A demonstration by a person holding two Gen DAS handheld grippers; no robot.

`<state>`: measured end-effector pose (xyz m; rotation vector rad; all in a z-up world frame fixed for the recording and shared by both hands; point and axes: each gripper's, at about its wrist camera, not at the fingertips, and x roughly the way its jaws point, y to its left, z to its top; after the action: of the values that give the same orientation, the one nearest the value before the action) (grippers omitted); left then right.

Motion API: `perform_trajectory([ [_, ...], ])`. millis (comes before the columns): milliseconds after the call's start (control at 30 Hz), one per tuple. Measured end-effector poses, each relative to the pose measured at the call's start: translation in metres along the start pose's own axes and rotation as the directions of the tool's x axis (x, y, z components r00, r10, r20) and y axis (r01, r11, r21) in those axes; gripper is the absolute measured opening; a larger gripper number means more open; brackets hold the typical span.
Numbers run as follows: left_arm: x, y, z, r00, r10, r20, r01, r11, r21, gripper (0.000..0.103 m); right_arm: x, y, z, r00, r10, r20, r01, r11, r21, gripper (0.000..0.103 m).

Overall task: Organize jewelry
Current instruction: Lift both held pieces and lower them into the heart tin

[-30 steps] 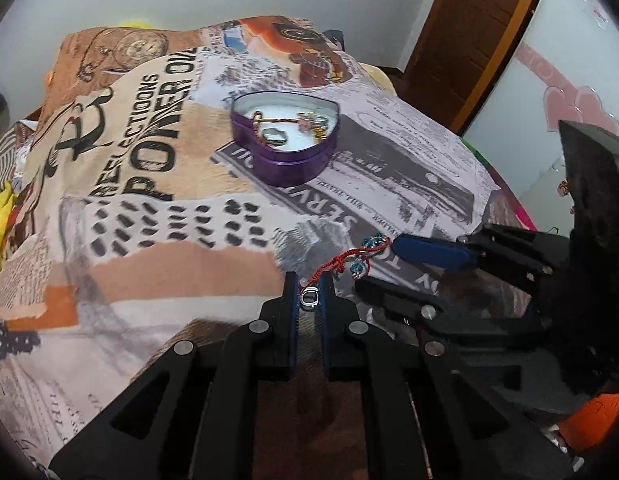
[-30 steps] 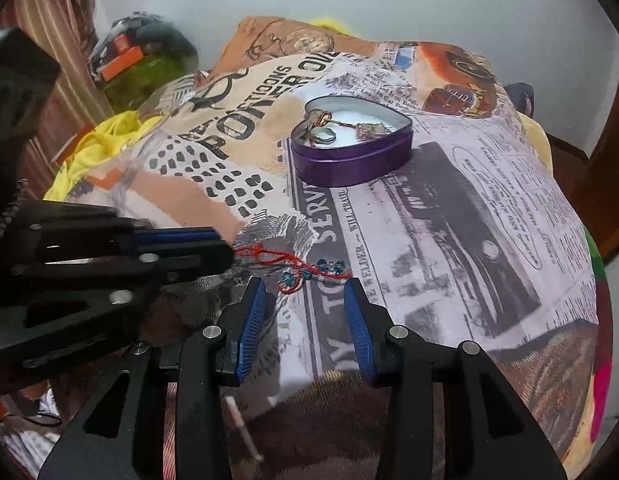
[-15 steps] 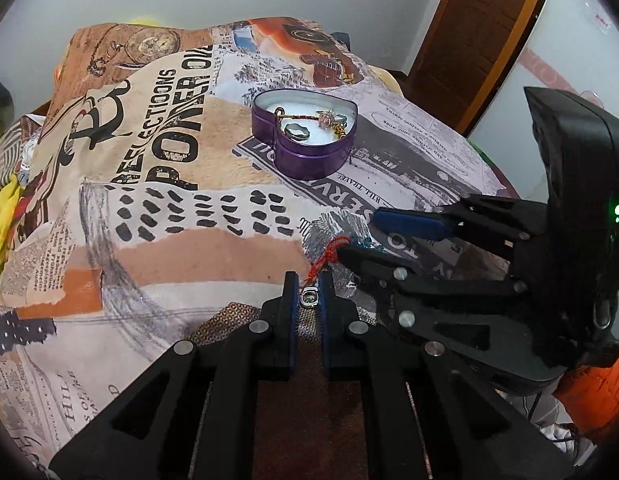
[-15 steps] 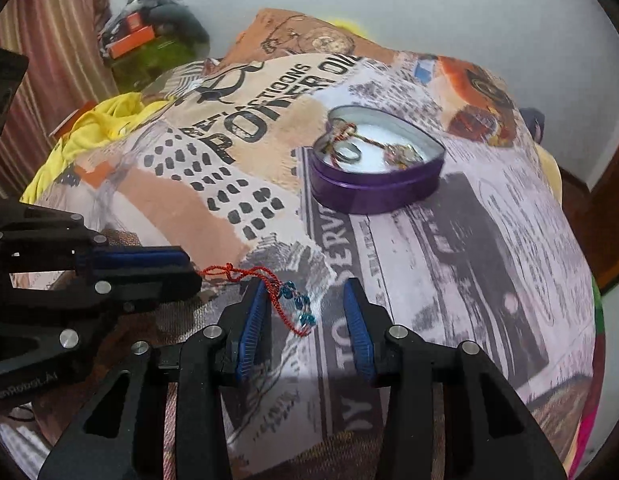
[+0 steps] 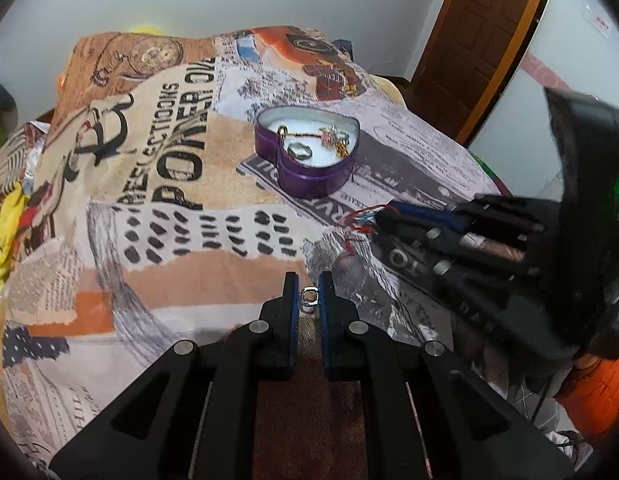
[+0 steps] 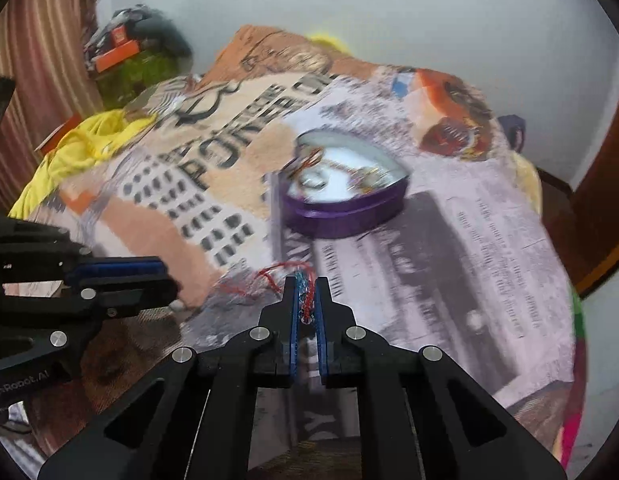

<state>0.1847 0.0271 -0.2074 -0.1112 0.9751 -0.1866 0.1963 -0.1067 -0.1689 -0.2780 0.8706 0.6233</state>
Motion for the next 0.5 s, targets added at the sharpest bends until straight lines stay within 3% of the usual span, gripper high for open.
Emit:
perform_trajectory([
  [500,-0.008,0.003,0.033,0.998,0.017,0.067,-0.017,1.0,0.005,0.008,-0.039,-0.033,0.033,0.99,-0.033,0.139,0.022,0.997,0.08,0.007],
])
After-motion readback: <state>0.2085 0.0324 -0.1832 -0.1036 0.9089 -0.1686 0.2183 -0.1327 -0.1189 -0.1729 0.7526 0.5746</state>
